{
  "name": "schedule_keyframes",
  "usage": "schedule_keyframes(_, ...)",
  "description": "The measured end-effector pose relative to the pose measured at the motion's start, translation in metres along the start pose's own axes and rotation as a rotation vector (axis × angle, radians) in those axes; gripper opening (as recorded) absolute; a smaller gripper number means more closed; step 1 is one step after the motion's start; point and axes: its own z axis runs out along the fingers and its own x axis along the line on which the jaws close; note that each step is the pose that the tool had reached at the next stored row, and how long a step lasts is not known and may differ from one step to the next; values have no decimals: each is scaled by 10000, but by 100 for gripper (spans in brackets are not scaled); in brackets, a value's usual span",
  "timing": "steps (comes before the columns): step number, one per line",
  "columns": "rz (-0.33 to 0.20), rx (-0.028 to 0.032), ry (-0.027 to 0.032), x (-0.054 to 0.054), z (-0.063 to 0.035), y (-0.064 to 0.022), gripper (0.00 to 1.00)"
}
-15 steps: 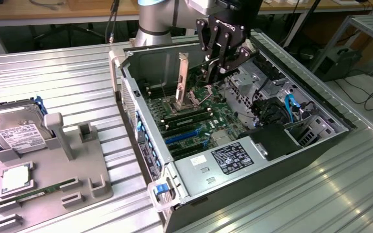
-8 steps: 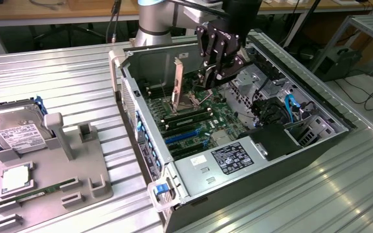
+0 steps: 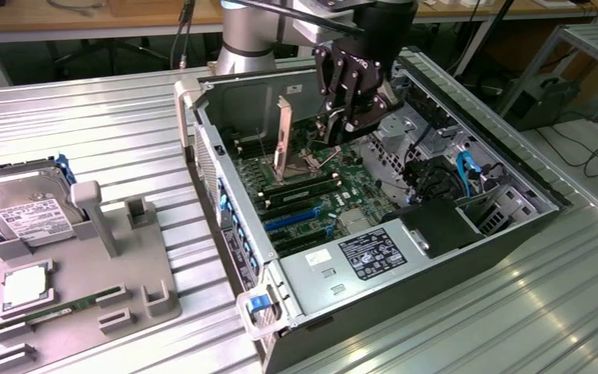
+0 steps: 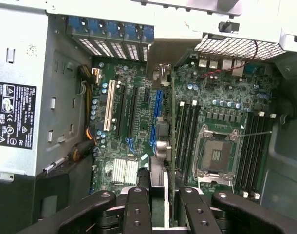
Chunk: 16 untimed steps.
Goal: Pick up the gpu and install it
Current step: 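Insert the gpu into the slot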
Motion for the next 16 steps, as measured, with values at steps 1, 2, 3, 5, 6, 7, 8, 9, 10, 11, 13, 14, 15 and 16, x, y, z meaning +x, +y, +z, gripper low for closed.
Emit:
schedule_keyframes(1,0,0,0,0,7,0,28)
schedule_keyframes(2,0,0,-1,0,15,0,28)
schedule_keyframes(3,0,0,0,0,21,0,28)
schedule_keyframes(5,0,-1,1,0,31,0,28)
schedule_keyframes(6,0,0,0,-1,37,0,28)
schedule_keyframes(7,0,0,0,-1,41,0,28)
schedule_keyframes(8,0,0,0,-1,45,0,28)
schedule_keyframes(9,0,0,-1,-1,51,0,28)
schedule_keyframes(10,0,0,0,-1,57,0,28)
schedule_keyframes(11,0,0,0,-1,62,0,28)
schedule_keyframes(13,0,0,-1,-1,71,0,28)
schedule_keyframes(14,0,0,-1,-1,76,0,28)
schedule_keyframes(15,0,0,0,-1,80,0,28)
schedule_keyframes(16,0,-1,0,-1,85,0,28)
